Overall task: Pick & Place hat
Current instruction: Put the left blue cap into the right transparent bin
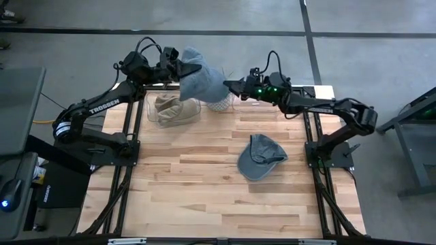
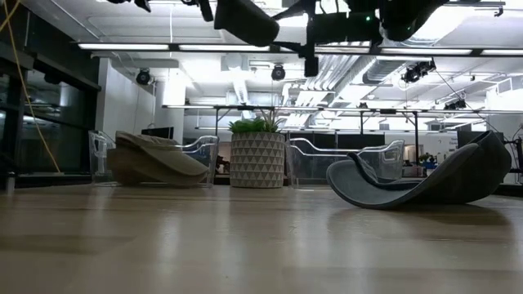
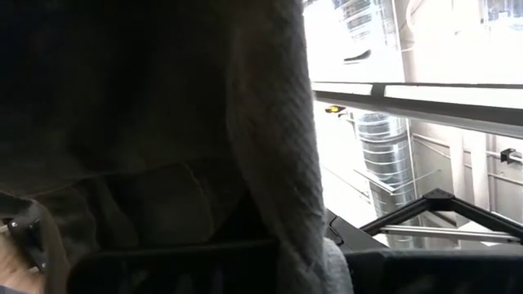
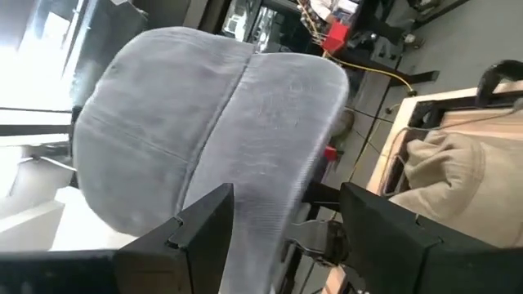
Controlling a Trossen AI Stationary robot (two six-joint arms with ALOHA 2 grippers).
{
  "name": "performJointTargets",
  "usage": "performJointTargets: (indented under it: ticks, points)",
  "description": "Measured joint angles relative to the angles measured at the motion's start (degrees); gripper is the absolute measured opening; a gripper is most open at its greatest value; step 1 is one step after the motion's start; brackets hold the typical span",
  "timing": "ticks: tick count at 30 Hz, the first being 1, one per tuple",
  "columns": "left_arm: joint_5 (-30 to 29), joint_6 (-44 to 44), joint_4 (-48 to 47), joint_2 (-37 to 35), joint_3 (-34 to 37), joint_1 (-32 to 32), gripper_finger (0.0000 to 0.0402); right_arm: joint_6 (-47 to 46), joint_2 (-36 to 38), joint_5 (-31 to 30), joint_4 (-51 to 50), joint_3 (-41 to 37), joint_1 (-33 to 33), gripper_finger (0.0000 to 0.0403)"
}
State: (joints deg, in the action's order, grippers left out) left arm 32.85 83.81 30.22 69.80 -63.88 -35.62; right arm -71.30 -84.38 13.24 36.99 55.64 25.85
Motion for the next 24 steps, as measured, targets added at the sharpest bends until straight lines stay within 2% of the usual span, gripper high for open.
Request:
performJointTargets:
  ticks: [6, 17, 21, 24]
  points:
    - [0.7, 0.0, -0.3, 0.0, 0.0, 0.0, 0.0000, -1.9, -2.7, 0.7, 6.3, 1.4, -0.5, 0.0218]
    - [0.9, 0.0, -0.3, 0.0, 0.0, 0.0, 0.0000, -0.4, -6.1, 3.4, 6.6, 7.7, -1.7, 0.0216]
    - [0.9, 0.0, -0.4, 0.0, 0.0, 0.0, 0.0000, -0.2, -6.1, 4.1, 6.8, 8.1, -1.6, 0.0199]
    - [1.2, 0.3, -0.4, 0.0, 0.0, 0.0, 0.0000, 0.5, -6.1, 4.9, 6.6, 8.1, -1.6, 0.0172]
